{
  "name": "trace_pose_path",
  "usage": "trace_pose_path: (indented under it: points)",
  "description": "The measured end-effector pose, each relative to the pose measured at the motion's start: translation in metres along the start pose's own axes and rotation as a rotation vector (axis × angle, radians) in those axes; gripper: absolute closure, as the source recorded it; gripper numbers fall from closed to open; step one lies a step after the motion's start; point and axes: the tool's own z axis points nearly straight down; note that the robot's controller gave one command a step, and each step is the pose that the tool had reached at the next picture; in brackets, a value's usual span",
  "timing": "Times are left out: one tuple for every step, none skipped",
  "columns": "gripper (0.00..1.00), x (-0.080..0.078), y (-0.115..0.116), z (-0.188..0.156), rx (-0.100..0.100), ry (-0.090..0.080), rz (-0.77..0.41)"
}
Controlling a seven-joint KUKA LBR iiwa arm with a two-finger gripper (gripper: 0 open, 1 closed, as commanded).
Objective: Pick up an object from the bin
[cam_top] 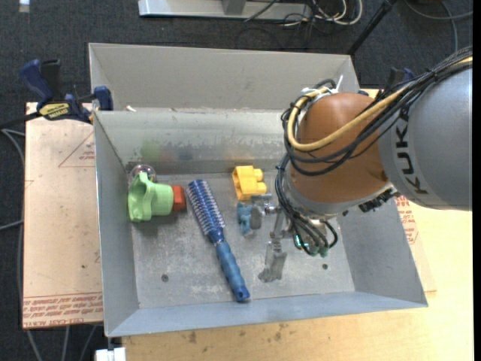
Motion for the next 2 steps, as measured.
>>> trace_pose_path:
  points:
    - [0.00,-0.038,0.076,0.121,-0.001,-0.001,0.026]
    - [0.00,-0.029,-0.001,0.058,0.002,-0.011,-0.134]
